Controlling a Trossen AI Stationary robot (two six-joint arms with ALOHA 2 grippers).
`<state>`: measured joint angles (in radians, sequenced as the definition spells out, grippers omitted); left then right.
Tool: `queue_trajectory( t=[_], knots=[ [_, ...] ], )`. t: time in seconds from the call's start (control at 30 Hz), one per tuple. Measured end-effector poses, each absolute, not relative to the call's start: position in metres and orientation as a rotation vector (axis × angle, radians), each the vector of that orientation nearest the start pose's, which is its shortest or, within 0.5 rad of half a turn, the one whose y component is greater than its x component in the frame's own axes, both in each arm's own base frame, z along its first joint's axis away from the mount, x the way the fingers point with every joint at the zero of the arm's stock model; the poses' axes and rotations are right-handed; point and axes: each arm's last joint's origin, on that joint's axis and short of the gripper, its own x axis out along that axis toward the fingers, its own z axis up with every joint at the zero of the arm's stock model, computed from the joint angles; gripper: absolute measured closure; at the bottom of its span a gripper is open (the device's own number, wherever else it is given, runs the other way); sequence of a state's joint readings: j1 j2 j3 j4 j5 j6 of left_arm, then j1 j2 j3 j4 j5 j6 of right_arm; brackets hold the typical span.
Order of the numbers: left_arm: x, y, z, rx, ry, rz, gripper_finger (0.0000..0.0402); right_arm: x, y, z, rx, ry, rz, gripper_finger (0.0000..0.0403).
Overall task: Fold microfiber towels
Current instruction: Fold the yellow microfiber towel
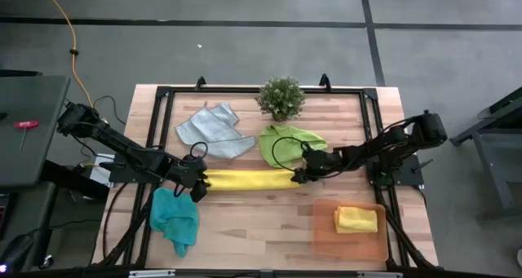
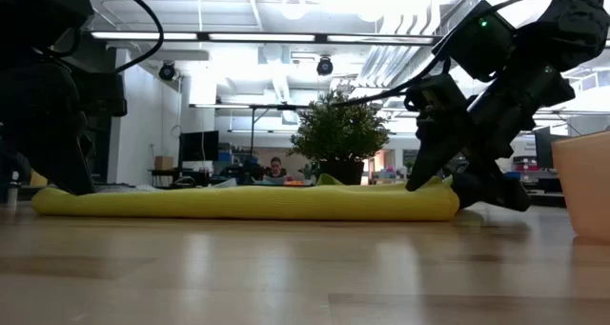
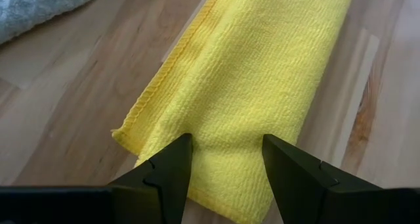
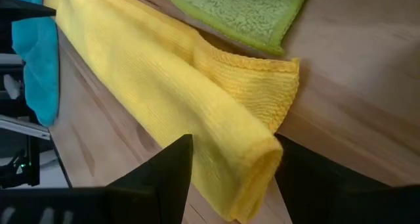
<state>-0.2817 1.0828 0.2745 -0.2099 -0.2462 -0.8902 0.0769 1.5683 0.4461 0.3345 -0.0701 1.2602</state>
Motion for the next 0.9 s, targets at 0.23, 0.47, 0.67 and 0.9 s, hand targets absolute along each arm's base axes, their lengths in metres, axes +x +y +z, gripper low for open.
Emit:
queue_trajectory(
  t=[0.23,0.47,0.67,0.9],
  knots=[
    [0.155,-0.037,0.119,-0.551,0.911,0.398,0.0226,0.246,0.02,0.106,1.178,0.769,-0.363,0.0258],
    [0.162,-0.04,0.124,-0.599,0.848,0.334,0.0226,0.23,0.019,0.124,1.13,0.843,-0.362,0.0385],
    [0.173,-0.044,0.138,-0.583,0.775,0.273,0.0229,0.2,0.014,0.149,1.125,0.902,-0.419,0.0398],
    [0.192,-0.045,0.165,-0.364,0.672,0.248,0.0253,0.166,0.009,0.172,1.216,0.897,-0.518,0.0401]
  ],
)
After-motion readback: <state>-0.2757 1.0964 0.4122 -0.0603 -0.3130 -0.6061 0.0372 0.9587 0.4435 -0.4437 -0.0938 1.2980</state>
